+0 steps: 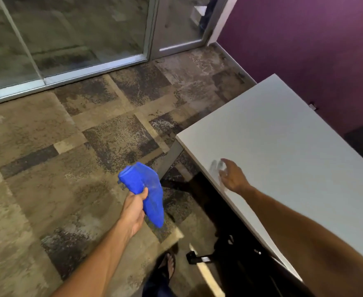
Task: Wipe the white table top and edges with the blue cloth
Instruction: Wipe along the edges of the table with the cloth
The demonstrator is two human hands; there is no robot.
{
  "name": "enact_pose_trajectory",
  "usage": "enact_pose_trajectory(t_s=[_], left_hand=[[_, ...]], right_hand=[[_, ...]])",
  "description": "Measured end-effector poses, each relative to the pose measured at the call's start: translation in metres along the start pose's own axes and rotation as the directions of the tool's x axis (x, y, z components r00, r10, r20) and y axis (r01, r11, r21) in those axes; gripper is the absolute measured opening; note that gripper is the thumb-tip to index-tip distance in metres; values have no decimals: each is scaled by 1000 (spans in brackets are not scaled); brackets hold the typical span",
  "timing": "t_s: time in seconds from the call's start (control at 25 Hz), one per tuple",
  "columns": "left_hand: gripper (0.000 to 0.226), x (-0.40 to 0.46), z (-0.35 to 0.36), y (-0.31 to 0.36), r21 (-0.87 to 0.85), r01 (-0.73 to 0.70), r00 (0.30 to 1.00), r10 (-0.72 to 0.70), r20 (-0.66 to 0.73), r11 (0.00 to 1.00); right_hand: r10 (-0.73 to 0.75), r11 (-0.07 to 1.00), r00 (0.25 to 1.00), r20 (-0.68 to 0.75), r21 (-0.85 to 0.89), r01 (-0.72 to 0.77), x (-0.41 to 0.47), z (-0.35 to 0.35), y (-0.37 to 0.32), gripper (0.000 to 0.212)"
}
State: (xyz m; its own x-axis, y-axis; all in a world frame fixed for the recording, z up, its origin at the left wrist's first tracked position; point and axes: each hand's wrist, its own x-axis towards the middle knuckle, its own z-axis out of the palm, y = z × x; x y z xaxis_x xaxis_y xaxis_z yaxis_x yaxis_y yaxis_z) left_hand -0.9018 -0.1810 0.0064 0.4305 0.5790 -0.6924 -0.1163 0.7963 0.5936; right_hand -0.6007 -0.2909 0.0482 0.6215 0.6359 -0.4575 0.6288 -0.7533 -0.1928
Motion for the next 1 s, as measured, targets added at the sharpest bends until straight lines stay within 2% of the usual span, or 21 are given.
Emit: enact_pose_trajectory(t_s=[0.16,0.24,0.36,0.44,0.56,0.64,0.72,0.84,1.0], left_hand=[[26,51,-11,-6,23,-47,999,47,-9,999],[27,74,-16,-13,63,-89,996,91,-27,994],[23,102,-11,-14,117,-207,978,210,-12,971],[22,127,1,-15,193,-281,959,284,10,940],[20,149,24,-18,209,-372,926,378,10,905],[8,158,45,-17,248,-395,915,402,25,884],[6,168,65,-10,306,-416,905,423,47,856],[24,183,94,-9,306,-415,905,423,46,857],[10,197,109,-16,384,-480,875,460,150,789]], right_hand=[[130,972,984,-119,-179,-150,20,36,29,68],[145,973,983,-112,-164,-163,23,58,38,67],[145,973,968,-206,-146,-177,32,80,52,68],[114,970,957,-268,-180,-166,37,88,57,70],[68,973,931,-360,-181,-141,41,95,66,78],[42,981,927,-374,-161,-110,43,95,71,77],[33,984,917,-397,-150,-100,46,100,73,75],[24,984,905,-425,-151,-97,52,103,80,77],[5,983,908,-420,-164,-81,52,102,79,76]])
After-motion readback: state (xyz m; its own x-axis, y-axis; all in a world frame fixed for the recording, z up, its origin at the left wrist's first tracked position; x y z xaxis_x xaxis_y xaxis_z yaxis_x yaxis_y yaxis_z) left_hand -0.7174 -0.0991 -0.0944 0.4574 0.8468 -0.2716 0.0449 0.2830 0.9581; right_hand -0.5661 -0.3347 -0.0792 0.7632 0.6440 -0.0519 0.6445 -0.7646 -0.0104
